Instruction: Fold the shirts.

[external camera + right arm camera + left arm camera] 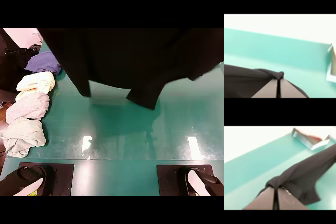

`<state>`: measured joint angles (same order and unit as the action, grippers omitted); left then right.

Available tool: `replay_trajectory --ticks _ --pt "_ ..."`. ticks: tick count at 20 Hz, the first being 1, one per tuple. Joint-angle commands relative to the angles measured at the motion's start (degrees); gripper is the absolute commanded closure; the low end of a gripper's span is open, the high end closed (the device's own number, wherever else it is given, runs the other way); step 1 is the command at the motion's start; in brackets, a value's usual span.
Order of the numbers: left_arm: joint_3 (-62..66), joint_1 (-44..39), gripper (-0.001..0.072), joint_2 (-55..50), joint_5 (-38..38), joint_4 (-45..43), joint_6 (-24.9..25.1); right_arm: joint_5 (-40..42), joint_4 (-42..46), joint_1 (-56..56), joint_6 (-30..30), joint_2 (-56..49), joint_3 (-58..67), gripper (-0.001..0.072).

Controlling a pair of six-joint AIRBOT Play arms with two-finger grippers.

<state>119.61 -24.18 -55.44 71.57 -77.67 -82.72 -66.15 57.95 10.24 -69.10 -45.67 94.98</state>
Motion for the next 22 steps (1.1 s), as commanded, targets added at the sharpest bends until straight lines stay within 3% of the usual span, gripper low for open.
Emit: replay_trajectory --ticks 1,4,7,9,12,16,18,22 --pt "0.5 0.0 0.0685 4.8 -6.4 6.4 0.0 0.5 0.2 3.4 -0.1 2.5 7.0 0.0695" --pt "0.7 0.0 0.0685 6.7 -11.7 11.0 0.0 0.3 0.2 6.6 -0.1 3.1 10.7 0.0695" --pt "0.9 0.0 0.0686 6.8 -11.6 13.7 0.0 -0.6 0.1 9.1 -1.8 2.3 13.9 0.0696" --pt "-1.8 0.0 0.0686 6.2 -10.4 8.0 -0.4 -4.0 0.1 8.8 -3.6 -1.3 17.2 0.0696" --pt "-10.8 0.0 0.0685 3.0 -6.0 -6.0 -7.1 -14.0 0.2 3.5 -9.1 -11.5 21.3 0.0697" --pt "-21.3 0.1 0.0685 -9.4 3.1 -10.4 -7.4 -22.9 0.7 -7.7 -13.0 -27.6 15.4 0.0696" --pt "-25.4 0.1 0.0685 -17.6 1.7 -11.7 -5.6 -20.7 0.7 -11.1 -13.0 -34.8 10.8 0.0696" --pt "-25.9 4.8 0.0685 -32.3 -9.4 -10.3 -6.1 -8.6 0.7 -13.0 -12.9 -44.7 5.8 0.0696"
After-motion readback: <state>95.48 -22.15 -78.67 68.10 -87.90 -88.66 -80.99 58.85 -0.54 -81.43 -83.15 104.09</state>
